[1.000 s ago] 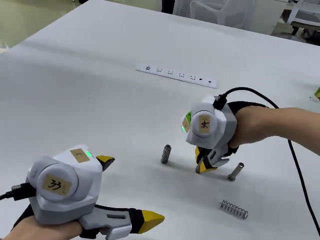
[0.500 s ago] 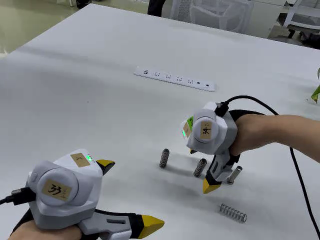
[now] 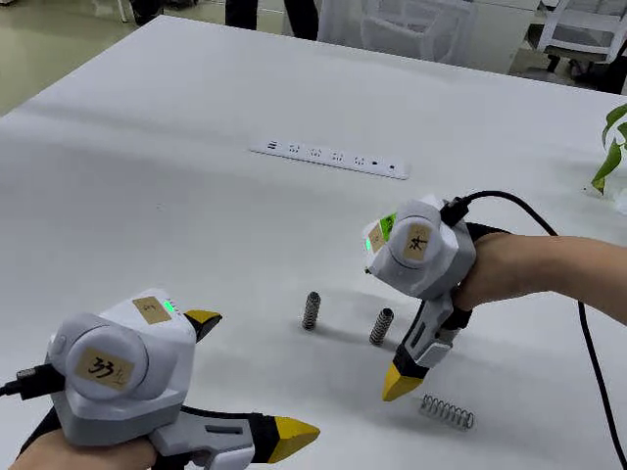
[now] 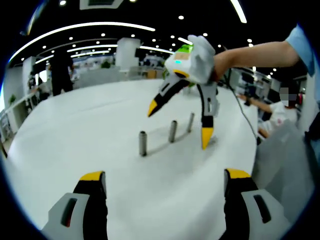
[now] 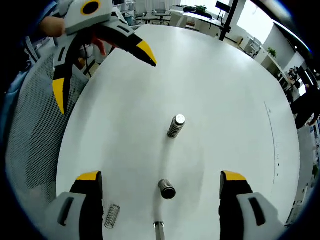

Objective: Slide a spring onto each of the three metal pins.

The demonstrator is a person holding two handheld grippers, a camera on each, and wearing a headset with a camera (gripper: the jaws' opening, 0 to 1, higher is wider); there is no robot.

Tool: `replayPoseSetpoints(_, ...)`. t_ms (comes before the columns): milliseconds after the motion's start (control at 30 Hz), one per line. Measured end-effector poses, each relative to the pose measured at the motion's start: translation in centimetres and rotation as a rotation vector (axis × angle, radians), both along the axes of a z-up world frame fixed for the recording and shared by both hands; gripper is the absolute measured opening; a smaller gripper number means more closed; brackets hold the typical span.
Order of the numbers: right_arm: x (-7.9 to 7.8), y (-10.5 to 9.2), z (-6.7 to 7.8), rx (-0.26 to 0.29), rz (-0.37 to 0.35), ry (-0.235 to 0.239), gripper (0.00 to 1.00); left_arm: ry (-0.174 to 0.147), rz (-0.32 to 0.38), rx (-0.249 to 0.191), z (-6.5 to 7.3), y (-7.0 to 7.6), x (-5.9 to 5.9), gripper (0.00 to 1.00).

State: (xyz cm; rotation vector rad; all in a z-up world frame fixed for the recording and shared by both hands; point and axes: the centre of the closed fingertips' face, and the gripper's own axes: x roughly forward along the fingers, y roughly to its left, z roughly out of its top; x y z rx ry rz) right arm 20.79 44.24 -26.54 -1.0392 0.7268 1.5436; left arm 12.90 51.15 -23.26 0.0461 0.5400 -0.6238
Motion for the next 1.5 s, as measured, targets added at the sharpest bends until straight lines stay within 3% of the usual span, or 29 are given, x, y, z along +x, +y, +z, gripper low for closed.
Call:
replayPoseSetpoints(233, 0.0, -0.4, 2.4, 0.125, -0.082, 0.002, 0.99, -0.01, -0.022, 0.012, 0.5, -0.7, 0.3, 0.99)
replayPoseSetpoints(333, -0.5, -0.8, 3.1, 0.16, -0.117, 0.026, 0.99, -0.009, -0.031, 0.017, 0.5, -1.0, 0.3, 0.99)
replayPoseSetpoints(433, -0.7, -1.5, 3.4, 0.17, -0.129, 0.009, 0.99, -0.006, -0.041, 0.02, 0.4, -1.3, 0.3, 0.99)
replayPoseSetpoints(833, -1.9, -4.7, 5.6, 0.316, -0.267, 0.006, 0.99, 0.001, -0.098, 0.039, 0.5, -3.0, 0.2, 0.99)
replayPoseSetpoints(1200, -3.1, -9.3, 5.1, 0.359, -0.405, 0.003, 0.99, 0.02, -0.132, 0.054, 0.0, -3.6, 0.4, 0.99)
replayPoseSetpoints(1500, -4.6, -13.1, 3.5, 0.359, -0.506, 0.021, 0.99, 0.026, -0.158, 0.064, -0.3, -4.3, 0.7, 0.99)
